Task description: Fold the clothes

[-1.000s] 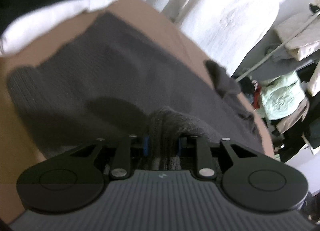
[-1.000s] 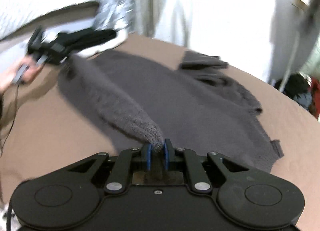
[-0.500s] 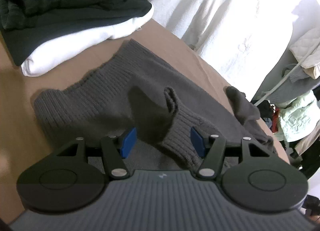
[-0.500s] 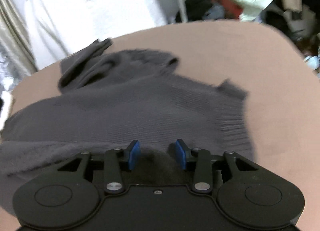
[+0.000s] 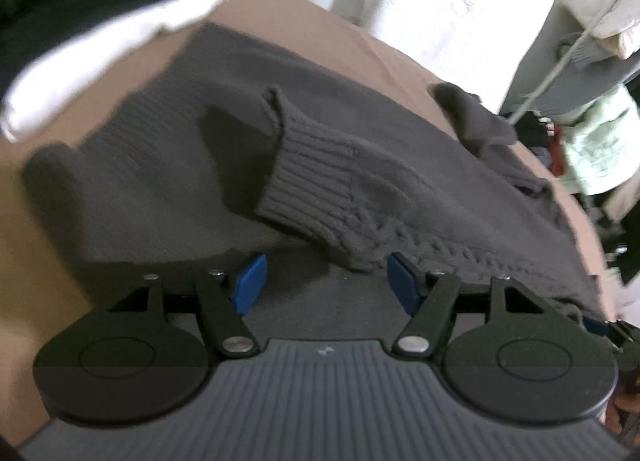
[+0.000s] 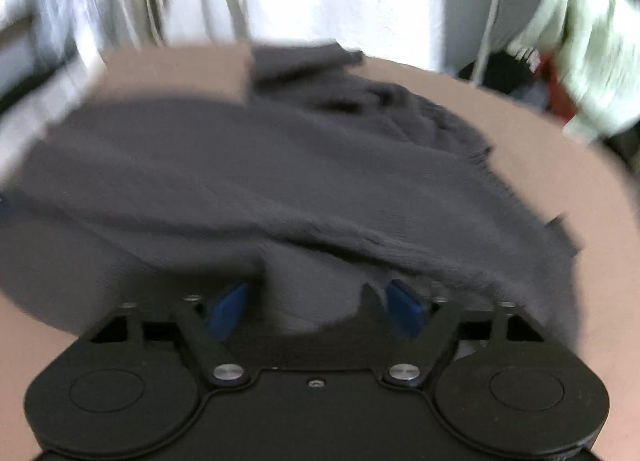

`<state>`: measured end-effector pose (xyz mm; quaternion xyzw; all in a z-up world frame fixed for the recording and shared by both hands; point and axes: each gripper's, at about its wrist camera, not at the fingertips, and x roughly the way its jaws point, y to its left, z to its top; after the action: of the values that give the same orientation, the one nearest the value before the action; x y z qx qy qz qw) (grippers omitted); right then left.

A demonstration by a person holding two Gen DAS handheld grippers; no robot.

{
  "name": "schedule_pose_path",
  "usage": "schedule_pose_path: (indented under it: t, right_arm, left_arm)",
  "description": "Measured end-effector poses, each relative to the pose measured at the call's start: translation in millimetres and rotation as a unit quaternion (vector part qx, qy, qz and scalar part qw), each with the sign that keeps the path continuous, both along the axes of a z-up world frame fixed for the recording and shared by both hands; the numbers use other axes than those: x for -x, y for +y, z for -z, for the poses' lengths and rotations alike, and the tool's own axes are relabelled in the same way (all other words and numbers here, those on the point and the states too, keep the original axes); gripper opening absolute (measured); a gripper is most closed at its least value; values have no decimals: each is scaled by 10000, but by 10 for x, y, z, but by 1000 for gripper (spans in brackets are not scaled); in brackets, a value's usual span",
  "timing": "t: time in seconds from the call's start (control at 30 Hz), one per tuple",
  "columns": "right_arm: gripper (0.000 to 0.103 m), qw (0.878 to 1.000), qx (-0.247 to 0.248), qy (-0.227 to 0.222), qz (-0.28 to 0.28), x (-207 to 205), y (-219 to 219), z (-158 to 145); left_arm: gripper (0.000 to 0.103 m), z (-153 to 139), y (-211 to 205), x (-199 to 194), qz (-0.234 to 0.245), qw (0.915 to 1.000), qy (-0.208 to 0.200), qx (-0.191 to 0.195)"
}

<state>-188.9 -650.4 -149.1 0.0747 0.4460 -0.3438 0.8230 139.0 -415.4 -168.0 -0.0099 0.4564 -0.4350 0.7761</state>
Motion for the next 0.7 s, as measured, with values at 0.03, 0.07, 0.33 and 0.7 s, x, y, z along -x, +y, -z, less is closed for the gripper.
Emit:
schedule_pose_path:
  t: [0.03, 0.07, 0.33, 0.7]
  right_arm:
    - [43, 9996, 122, 120, -220, -3, 51, 56]
    - [33, 9998, -50, 73, -197, 59, 64, 35]
    - [18, 9914, -314, 948, -848, 226, 693, 85]
    - [25, 9643, -1658, -2048, 279, 1140, 335, -577]
  left_arm:
    - [67, -48, 19, 28, -39, 10000, -45, 30]
    - [68, -90, 44, 48, -53, 9999, -58, 86]
    - [76, -17, 104, 255, 327, 9993, -35, -161]
    - [76, 60, -95, 779, 1410, 9899, -47, 158]
